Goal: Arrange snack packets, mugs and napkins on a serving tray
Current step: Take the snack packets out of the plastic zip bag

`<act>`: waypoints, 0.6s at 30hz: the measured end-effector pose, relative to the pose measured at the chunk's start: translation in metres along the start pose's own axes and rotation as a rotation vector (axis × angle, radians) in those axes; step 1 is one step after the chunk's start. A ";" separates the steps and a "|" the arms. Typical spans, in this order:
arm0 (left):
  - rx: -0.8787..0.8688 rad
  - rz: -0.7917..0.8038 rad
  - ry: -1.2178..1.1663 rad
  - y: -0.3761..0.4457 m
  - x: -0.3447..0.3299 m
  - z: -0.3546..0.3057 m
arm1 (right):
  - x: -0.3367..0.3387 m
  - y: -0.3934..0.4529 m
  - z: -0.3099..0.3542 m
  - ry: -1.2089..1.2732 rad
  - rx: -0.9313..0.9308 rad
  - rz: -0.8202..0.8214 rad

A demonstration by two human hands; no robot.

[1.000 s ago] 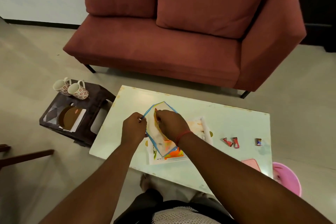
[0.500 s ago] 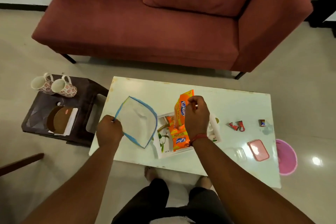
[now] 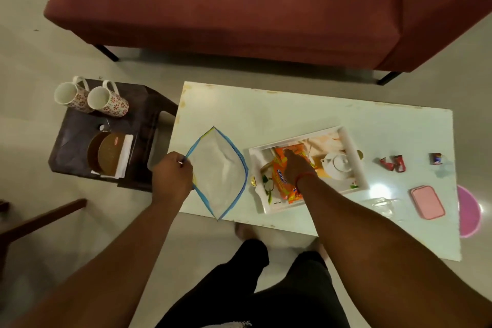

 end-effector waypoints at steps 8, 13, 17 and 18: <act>-0.015 0.055 -0.024 -0.009 -0.019 -0.014 | 0.032 -0.021 -0.009 0.192 -0.035 -0.201; -0.042 0.069 -0.062 -0.034 -0.032 -0.051 | 0.062 -0.061 0.011 0.544 0.088 -0.309; -0.090 0.069 -0.087 -0.067 -0.043 -0.092 | 0.089 -0.090 0.033 0.664 0.165 -0.331; -0.106 0.067 -0.093 -0.076 -0.046 -0.102 | 0.097 -0.098 0.036 0.658 0.178 -0.333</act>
Point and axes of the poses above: each hand's wrist, its own y-axis towards the middle knuckle, its own x-axis out of the back of the hand, z = x × y, the point moved 5 cm from there along y, towards the middle knuckle, and after that the axes turned 12 degrees about x, right-handed, at the moved point
